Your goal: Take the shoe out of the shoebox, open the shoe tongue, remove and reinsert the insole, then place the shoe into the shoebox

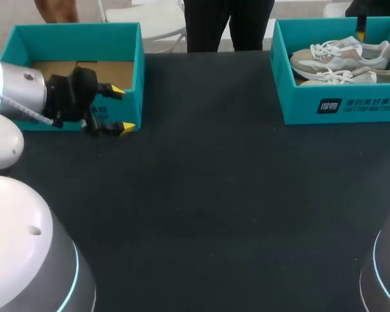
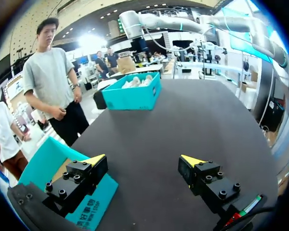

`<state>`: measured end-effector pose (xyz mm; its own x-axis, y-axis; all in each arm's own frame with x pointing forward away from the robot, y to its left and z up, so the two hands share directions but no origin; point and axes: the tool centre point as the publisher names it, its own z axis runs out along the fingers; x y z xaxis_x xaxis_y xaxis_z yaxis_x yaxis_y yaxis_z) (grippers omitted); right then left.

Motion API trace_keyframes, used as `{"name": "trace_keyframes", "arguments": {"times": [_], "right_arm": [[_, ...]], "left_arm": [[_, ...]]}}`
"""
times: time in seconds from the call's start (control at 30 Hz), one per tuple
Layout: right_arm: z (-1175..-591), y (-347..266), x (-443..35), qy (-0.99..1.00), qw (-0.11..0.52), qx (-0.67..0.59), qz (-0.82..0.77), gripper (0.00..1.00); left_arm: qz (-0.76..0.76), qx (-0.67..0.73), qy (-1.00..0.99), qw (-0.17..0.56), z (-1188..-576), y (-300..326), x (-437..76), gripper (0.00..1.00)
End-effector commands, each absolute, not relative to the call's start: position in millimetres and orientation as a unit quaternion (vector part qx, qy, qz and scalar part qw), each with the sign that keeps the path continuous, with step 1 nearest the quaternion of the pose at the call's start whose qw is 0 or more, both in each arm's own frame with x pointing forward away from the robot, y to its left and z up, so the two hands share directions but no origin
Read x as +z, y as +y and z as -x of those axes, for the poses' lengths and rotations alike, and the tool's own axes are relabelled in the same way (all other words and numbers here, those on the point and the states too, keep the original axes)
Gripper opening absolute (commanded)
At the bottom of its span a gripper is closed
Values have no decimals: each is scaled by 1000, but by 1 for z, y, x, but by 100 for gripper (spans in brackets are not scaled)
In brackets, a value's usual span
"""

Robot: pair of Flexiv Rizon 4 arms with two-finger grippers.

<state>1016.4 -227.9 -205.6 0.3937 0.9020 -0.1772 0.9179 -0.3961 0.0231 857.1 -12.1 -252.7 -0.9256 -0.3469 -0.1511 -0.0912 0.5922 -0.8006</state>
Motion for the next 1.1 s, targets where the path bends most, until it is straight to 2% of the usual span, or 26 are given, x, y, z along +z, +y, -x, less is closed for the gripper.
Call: {"name": "trace_keyframes", "arguments": {"times": [0.03,0.1,0.17,0.27,0.97,1.1], "right_arm": [[-1003,-215,-203,558,65,-69,-825,100],[-991,-207,-203,572,69,-57,-815,100],[-981,-197,-202,592,88,-35,-800,100],[-971,-192,-207,594,103,-17,-798,100],[-970,-192,-210,589,98,-13,-802,100],[-966,-188,-211,597,84,-12,-798,100]], "left_arm": [[542,-217,806,103,-880,-9,-260,100],[628,-195,747,101,-885,4,-260,100],[645,-209,714,174,-886,13,-255,100],[645,-209,714,174,-886,13,-255,100],[645,-209,714,174,-886,13,-255,100],[683,-153,700,143,-886,18,-253,100]]}}
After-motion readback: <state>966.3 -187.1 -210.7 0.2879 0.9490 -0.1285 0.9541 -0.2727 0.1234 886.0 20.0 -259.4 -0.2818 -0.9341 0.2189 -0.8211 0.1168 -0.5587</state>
